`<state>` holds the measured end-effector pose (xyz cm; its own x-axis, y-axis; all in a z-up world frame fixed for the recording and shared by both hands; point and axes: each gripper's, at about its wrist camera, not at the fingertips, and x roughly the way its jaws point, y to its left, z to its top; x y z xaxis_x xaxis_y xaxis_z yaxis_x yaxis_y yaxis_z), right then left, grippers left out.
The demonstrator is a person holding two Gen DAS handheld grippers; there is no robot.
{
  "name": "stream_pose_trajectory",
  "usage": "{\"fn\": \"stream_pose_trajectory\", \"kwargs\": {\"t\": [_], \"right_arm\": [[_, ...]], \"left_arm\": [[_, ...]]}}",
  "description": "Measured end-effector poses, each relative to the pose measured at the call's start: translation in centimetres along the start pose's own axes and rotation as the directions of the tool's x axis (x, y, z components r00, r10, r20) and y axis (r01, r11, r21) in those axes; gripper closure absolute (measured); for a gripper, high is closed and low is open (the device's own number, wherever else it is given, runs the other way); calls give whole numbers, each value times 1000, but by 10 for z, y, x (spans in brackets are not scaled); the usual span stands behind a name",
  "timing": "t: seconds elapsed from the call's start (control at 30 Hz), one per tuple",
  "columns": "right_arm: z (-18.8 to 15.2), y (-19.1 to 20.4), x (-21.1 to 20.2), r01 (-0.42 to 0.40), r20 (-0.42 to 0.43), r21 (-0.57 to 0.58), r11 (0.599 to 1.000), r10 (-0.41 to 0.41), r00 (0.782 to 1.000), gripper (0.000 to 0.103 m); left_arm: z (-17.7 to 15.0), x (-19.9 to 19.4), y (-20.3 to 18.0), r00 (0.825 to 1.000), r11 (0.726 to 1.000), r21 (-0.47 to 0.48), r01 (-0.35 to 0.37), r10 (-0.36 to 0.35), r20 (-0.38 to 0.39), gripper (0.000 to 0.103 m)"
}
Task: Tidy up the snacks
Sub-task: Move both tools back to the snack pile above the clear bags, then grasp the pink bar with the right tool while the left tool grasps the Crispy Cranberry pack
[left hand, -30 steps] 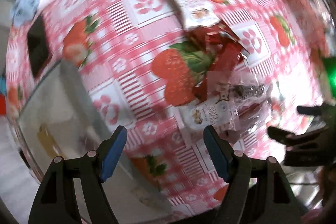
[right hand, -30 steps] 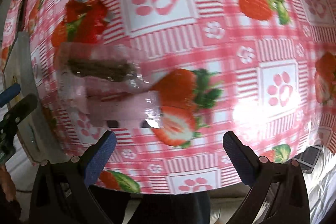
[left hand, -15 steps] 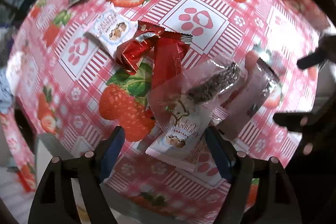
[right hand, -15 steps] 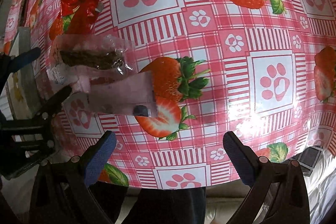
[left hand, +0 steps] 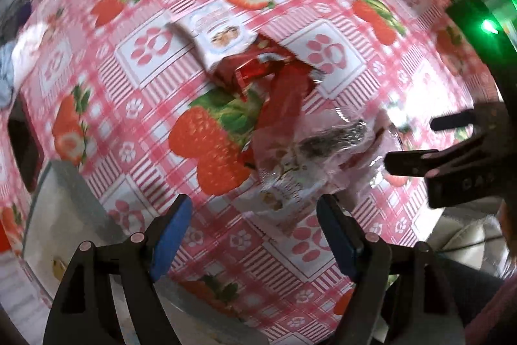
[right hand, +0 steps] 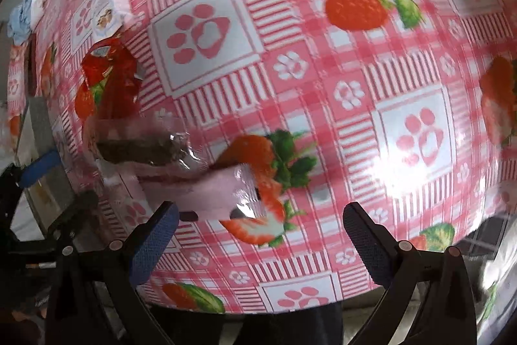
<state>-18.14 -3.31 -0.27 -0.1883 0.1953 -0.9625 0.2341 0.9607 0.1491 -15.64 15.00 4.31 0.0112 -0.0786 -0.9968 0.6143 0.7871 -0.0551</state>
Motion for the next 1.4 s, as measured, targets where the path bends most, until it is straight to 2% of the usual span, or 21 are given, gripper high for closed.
{"fn": "stream_pose_trajectory", "kwargs": {"t": [0.1, 0.2, 0.33, 0.4, 0.5, 0.6, 0.73, 0.83, 0.9, 1.0, 1.07, 1.17, 1.23, 1.3, 1.4], "right_arm": [[1, 20, -5, 74, 25, -132, 988, -71, 997, 1], [-8, 25, -8, 91, 22, -154, 984, -89, 996, 1], [-18, 1, -9, 64, 0, -84, 994, -64, 998, 1], [-20, -3, -10, 77, 7, -91, 993, -77, 997, 1], [-19, -11, -10, 96, 17, -125, 987, -95, 995, 1], [-12, -3, -6, 117, 42, -177, 977, -111, 993, 1], [-14, 28, -6, 155, 69, -357, 921, -140, 988, 1], [-21, 53, 1, 200, 91, -520, 830, -178, 980, 1], [-23, 66, 6, 216, 101, -580, 785, -194, 976, 1], [-22, 85, 14, 219, 104, -625, 750, -198, 975, 1], [-16, 89, 17, 214, 98, -614, 760, -196, 976, 1], [-4, 83, 15, 197, 95, -542, 817, -174, 980, 1], [5, 72, 13, 212, 96, -496, 842, -190, 977, 1], [11, 64, 11, 206, 89, -468, 860, -186, 979, 1], [19, 50, 7, 208, 79, -461, 863, -193, 978, 1]], "left_arm": [[5, 9, -23, 999, 994, 106, -33, 34, -9, 20], [16, 24, -35, 999, 991, 132, -5, 12, -51, 20], [21, 37, -42, 988, 993, 24, 113, -110, -110, 20], [12, 42, -38, 973, 983, -27, 180, -182, -141, 20], [-6, 41, -38, 962, 975, -58, 213, -220, -160, 20], [-17, 40, -35, 967, 980, -89, 179, -191, -169, 20], [-22, 31, -24, 978, 977, -156, 143, -163, -128, 20], [-13, 23, -10, 982, 971, -194, 138, -160, -101, 20], [-4, 21, -7, 984, 969, -211, 126, -149, -97, 20], [10, 22, 2, 987, 969, -226, 101, -126, -101, 20], [3, 30, -2, 988, 967, -238, 88, -116, -103, 20], [2, 34, -9, 989, 966, -249, 75, -103, -101, 20], [6, 45, -25, 990, 966, -249, 67, -95, -102, 20], [15, 50, -33, 991, 966, -250, 58, -87, -104, 20], [25, 59, -41, 990, 966, -256, 47, -79, -119, 20]]}}
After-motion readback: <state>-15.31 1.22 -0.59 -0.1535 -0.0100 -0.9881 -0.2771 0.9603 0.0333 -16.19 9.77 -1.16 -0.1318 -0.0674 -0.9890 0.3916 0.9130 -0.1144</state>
